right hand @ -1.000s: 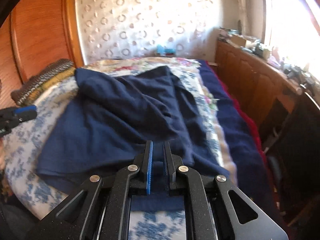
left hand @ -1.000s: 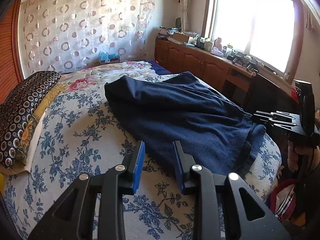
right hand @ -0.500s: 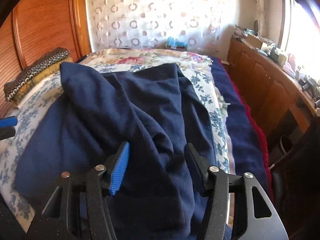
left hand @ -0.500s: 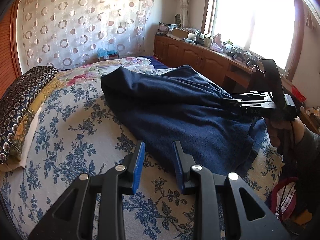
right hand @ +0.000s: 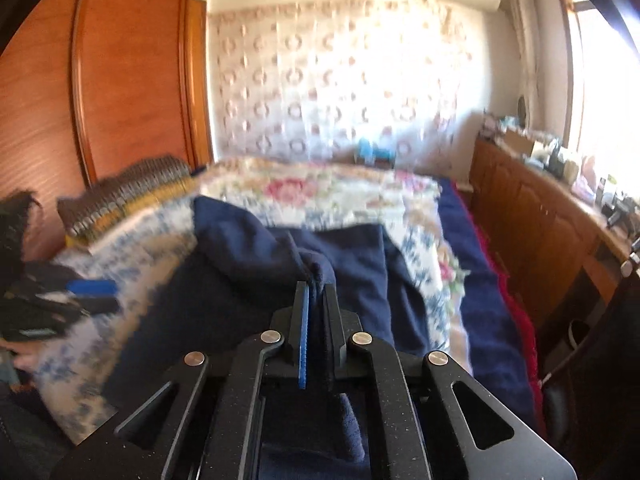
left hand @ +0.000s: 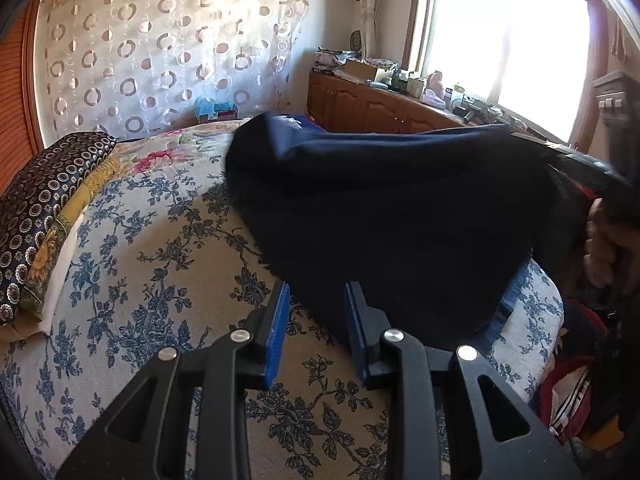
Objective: Fold small clothes
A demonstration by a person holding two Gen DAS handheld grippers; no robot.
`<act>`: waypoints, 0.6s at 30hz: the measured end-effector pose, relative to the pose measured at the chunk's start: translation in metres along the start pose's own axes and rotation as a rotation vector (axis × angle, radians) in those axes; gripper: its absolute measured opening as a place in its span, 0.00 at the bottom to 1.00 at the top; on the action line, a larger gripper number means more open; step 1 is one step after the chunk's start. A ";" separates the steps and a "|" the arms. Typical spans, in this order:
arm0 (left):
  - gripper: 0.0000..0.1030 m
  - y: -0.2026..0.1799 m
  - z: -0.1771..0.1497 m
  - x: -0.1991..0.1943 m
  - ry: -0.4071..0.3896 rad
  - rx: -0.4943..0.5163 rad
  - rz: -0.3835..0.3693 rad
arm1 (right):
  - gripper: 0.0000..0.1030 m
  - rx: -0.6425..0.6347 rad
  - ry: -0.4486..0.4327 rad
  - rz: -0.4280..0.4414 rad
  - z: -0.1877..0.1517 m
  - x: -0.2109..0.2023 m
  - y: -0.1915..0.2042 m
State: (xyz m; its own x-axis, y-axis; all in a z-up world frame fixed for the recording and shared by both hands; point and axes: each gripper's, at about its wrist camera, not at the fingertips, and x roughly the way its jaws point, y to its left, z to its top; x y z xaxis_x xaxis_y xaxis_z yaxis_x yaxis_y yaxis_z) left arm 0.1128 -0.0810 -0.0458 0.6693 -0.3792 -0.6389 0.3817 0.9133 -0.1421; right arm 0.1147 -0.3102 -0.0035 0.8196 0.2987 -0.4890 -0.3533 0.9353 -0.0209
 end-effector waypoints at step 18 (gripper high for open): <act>0.26 0.018 0.032 -0.006 -0.054 0.013 0.056 | 0.43 0.060 0.184 -0.069 -0.016 0.037 -0.043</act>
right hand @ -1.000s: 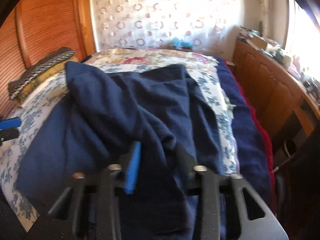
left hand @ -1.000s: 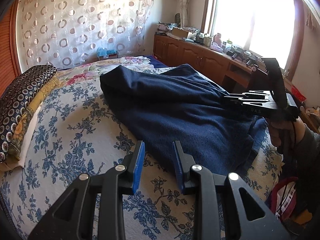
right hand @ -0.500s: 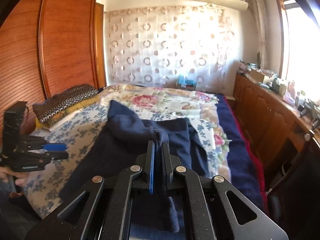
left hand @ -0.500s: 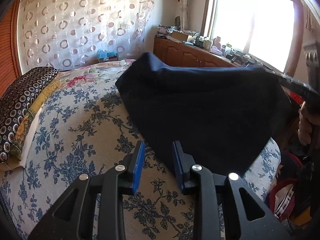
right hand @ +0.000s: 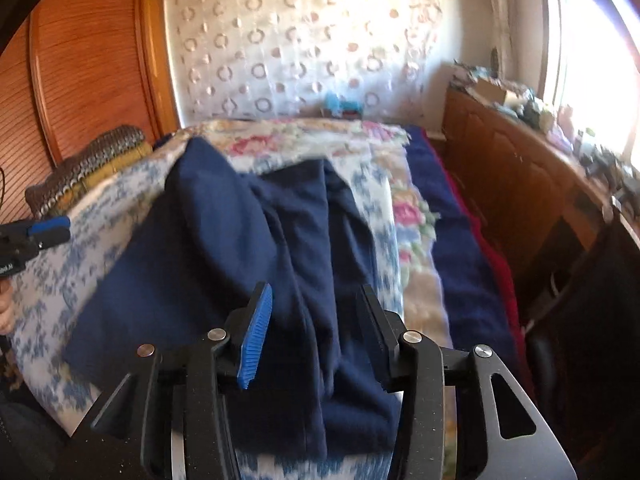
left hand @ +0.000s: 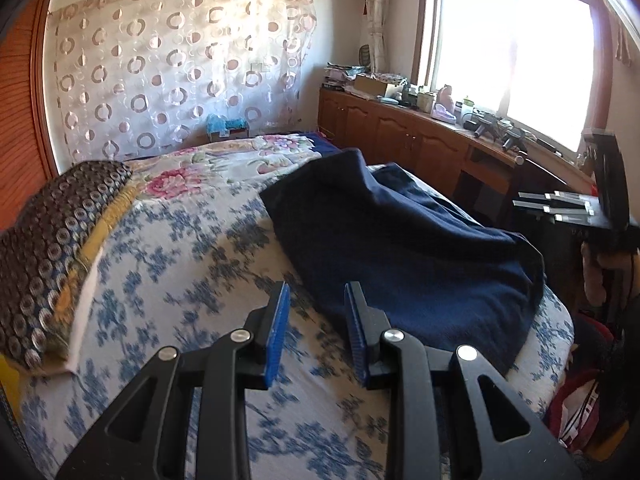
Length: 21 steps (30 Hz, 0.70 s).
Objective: Fold small clothes
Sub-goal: 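Open the right gripper and release the folded shirt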
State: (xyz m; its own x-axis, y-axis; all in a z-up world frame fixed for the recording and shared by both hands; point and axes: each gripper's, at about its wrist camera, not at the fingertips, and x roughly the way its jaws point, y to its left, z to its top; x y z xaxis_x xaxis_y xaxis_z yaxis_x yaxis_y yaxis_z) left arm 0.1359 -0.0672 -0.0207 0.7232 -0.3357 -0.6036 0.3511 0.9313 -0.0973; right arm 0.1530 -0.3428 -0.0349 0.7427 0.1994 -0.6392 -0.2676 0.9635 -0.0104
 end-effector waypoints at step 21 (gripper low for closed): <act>0.26 0.054 0.037 0.047 0.020 -0.023 0.000 | 0.43 -0.065 0.177 0.200 0.073 0.147 0.062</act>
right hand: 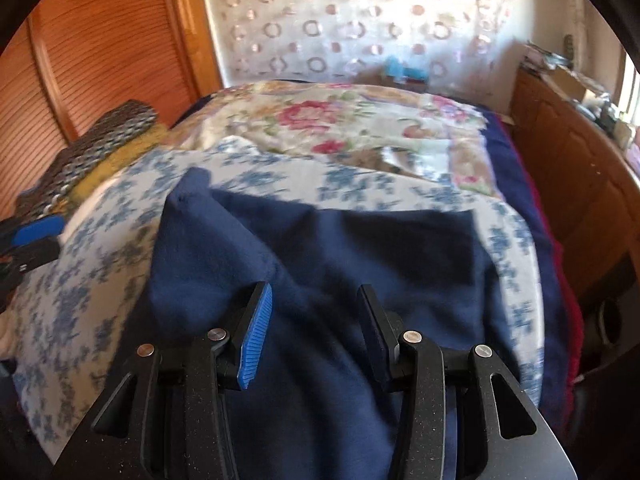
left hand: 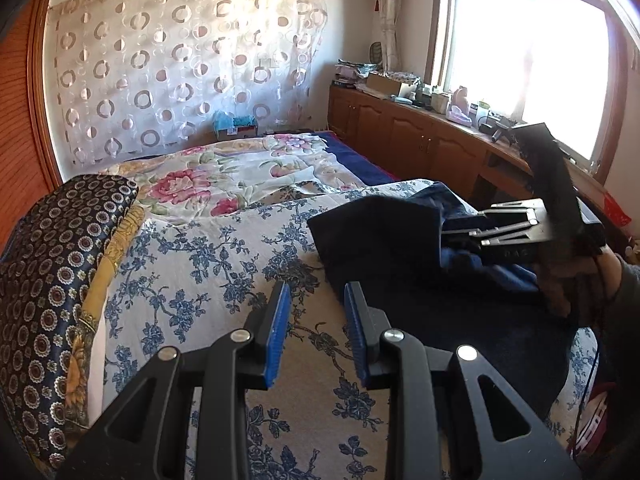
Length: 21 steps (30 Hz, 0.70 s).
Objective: Fold small clothes
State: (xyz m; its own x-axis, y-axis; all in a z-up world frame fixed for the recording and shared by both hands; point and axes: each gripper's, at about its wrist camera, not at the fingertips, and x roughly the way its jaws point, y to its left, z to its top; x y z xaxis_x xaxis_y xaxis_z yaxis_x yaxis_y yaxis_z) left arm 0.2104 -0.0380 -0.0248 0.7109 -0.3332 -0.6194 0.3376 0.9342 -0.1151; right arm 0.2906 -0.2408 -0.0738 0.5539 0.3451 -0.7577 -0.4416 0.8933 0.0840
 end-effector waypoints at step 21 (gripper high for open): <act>0.26 0.006 -0.015 -0.001 0.017 -0.033 -0.014 | 0.06 -0.079 -0.126 -0.018 0.000 -0.048 0.025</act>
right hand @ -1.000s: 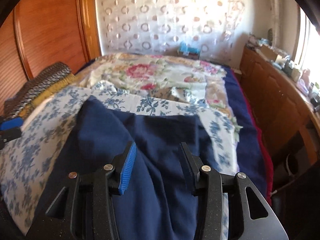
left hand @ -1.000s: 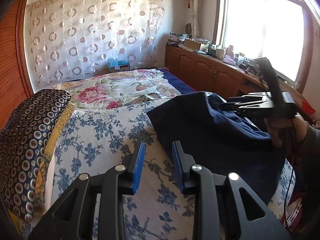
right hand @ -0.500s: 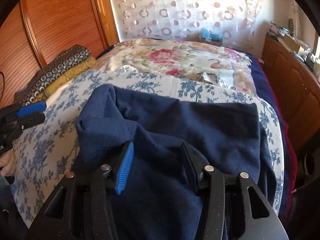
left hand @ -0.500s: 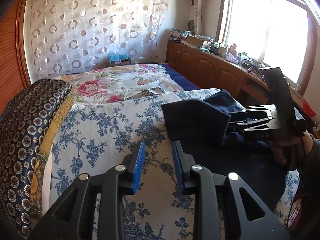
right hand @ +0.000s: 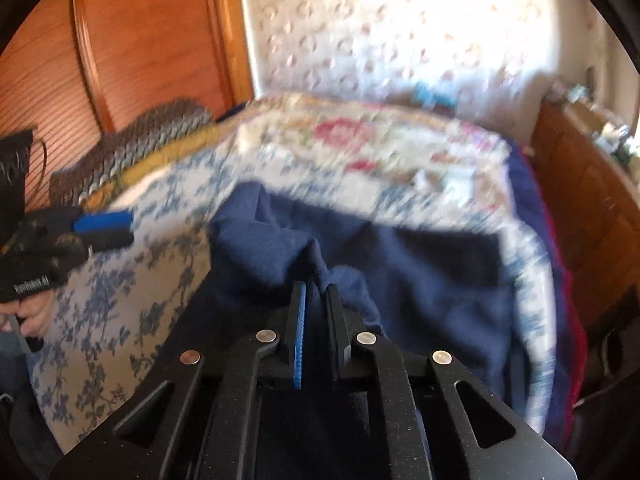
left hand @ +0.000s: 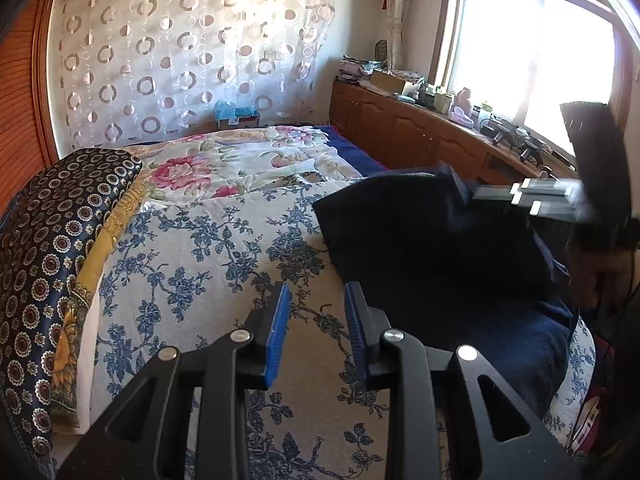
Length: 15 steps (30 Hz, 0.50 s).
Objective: Fold small clothes
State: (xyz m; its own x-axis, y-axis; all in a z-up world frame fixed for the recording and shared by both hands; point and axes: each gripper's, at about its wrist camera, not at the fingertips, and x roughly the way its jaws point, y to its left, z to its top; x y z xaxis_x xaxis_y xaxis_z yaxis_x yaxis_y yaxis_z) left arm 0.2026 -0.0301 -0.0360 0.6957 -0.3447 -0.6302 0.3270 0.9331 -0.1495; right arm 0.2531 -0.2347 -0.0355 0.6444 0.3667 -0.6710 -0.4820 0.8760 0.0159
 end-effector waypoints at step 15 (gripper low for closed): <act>0.26 -0.024 -0.006 0.013 0.046 0.049 -0.020 | 0.60 0.086 0.022 -0.359 0.011 0.005 -0.091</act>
State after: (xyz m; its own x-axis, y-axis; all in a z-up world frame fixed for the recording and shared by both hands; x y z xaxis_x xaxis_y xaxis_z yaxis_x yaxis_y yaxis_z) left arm 0.1996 -0.0562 -0.0453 0.6592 -0.3568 -0.6619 0.3721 0.9197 -0.1252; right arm 0.3063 -0.3098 -0.0322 0.7499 0.0247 -0.6611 -0.1751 0.9711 -0.1623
